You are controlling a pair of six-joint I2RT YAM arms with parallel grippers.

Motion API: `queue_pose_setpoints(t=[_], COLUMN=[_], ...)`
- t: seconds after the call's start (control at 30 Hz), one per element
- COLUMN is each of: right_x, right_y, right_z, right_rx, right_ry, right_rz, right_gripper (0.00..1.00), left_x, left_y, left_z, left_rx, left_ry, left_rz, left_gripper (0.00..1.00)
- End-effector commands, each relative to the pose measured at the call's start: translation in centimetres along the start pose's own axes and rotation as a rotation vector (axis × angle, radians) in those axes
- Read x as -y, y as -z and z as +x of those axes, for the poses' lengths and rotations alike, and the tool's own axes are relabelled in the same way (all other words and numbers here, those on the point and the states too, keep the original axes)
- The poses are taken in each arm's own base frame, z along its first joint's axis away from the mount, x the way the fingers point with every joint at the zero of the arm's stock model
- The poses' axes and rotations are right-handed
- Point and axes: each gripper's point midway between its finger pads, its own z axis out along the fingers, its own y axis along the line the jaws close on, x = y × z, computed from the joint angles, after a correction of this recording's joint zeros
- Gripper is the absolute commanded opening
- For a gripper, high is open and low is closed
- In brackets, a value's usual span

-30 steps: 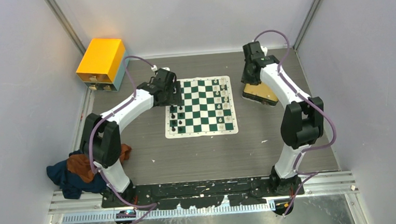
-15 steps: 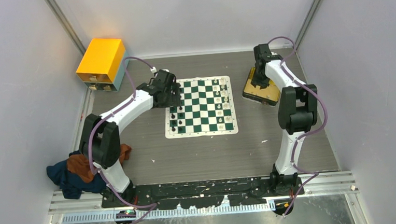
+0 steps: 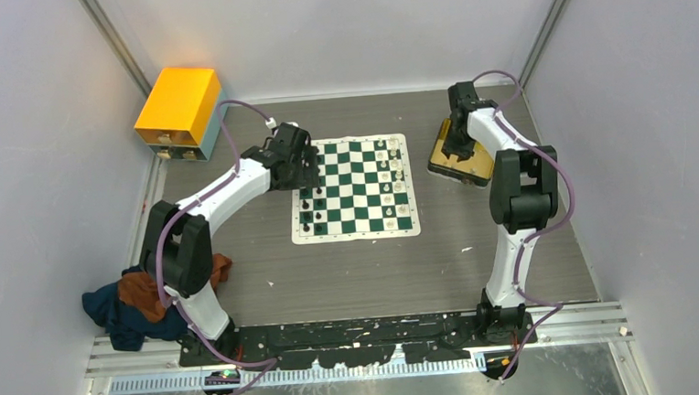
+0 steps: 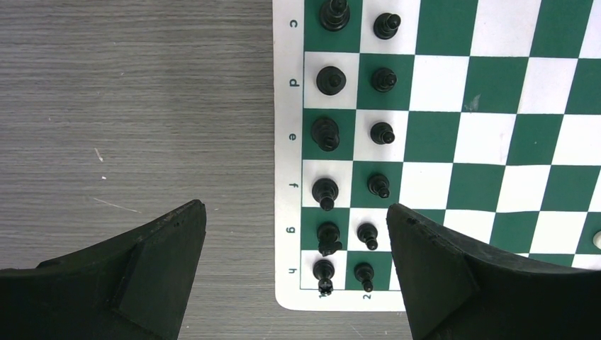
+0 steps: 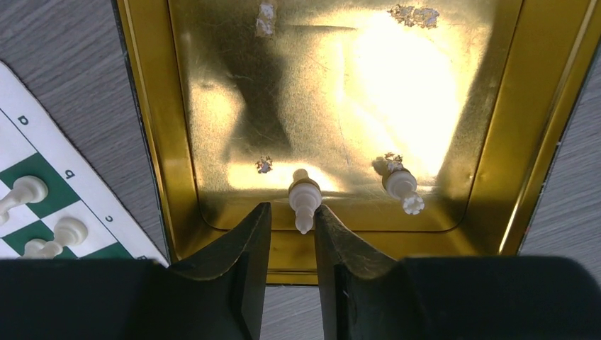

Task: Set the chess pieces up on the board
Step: Pick up the chess piece from the storage box.

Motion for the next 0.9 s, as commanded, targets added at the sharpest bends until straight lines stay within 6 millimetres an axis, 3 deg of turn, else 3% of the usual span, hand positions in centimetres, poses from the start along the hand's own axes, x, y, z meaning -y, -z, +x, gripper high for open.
queue_pose_setpoints(t=[0.0,0.67,0.87], right_x=[-0.2,-0.1,-0.1], right_y=[-0.3,-1.4,-1.5], right_z=[-0.6,1.1,1.3], right_rx=[0.018,-0.027,-0.035], right_ry=[-0.008,-0.002,-0.003], right_rz=[-0.020,-0.018,-0.019], right_gripper=[0.35,0.36,0.28], left_x=[0.3,0.5,0.5], left_y=[0.7,0.2,0.1], left_z=[-1.3,-1.2,-1.2], left_rx=[0.038,0.028,0.027], left_ry=[0.010,0.011,0.011], left_rz=[0.002,-0.001,0.000], left_gripper=[0.99,0.99,0.99])
